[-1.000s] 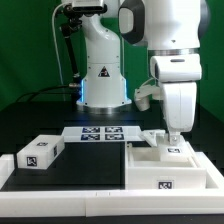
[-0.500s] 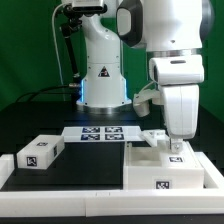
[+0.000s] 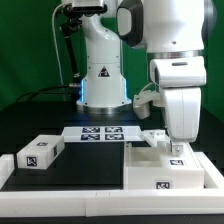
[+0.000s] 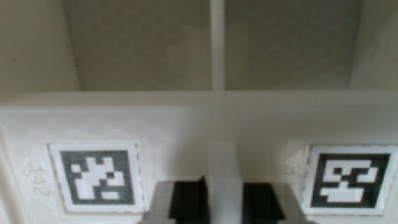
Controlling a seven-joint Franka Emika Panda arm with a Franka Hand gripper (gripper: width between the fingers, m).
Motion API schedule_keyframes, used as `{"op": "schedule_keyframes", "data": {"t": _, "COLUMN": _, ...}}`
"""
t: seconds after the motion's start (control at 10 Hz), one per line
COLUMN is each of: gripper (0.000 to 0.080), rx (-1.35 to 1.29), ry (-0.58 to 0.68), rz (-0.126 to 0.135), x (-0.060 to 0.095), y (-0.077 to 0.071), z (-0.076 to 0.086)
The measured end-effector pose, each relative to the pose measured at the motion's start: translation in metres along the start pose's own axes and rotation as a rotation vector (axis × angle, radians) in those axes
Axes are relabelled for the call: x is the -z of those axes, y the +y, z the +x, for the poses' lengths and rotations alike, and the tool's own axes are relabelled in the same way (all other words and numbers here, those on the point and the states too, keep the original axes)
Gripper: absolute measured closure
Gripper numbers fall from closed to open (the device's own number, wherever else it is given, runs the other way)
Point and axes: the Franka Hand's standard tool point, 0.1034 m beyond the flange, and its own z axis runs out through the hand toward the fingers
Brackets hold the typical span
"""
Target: Assemble cabinet
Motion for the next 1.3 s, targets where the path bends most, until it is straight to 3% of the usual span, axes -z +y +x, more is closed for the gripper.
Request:
{"op": "schedule_keyframes", "data": {"t": 0.1, "gripper": 0.0648, "rx": 0.002, "ry": 0.0, "rz": -0.003, "x": 0.002, "y": 0.0, "z": 0.003}}
{"op": "schedule_keyframes", "data": {"t": 0.2, "gripper": 0.0454, "rx": 0.005, "ry": -0.001, "rz": -0.005, "x": 0.004, "y": -0.001, "z": 0.004}}
{"op": "schedule_keyframes", "data": {"t": 0.3, "gripper": 0.0454, "rx": 0.009, "ry": -0.002, "rz": -0.008, "x": 0.008, "y": -0.004, "z": 0.005}}
{"op": "schedule_keyframes", "data": {"t": 0.4, "gripper": 0.0276, "rx": 0.011, "ry": -0.006, "rz": -0.006, "x": 0.011, "y": -0.01, "z": 0.007}}
{"op": "schedule_keyframes", "data": {"t": 0.5, "gripper": 0.0276, "rx": 0.008, "ry": -0.011, "rz": -0.005, "x": 0.017, "y": -0.018, "z": 0.008}}
{"op": "schedule_keyframes", "data": {"t": 0.6, "gripper": 0.0096, "rx": -0.004, "ry": -0.018, "rz": -0.003, "x": 0.024, "y": -0.031, "z": 0.011}}
{"op": "schedule_keyframes", "data": {"t": 0.7, "gripper": 0.003, "rx": -0.015, "ry": -0.026, "rz": 0.001, "x": 0.031, "y": -0.046, "z": 0.013}}
{"op": "schedule_keyframes", "data": {"t": 0.9, "gripper": 0.0006, "rx": -0.021, "ry": -0.034, "rz": 0.007, "x": 0.037, "y": -0.081, "z": 0.02}}
{"op": "schedule_keyframes", "data": {"t": 1.2, "gripper": 0.0002, "rx": -0.016, "ry": -0.017, "rz": 0.008, "x": 0.028, "y": -0.126, "z": 0.025}}
{"op": "schedule_keyframes", "data": {"t": 1.3, "gripper": 0.0002, "rx": -0.019, "ry": -0.02, "rz": 0.011, "x": 0.028, "y": -0.125, "z": 0.024}}
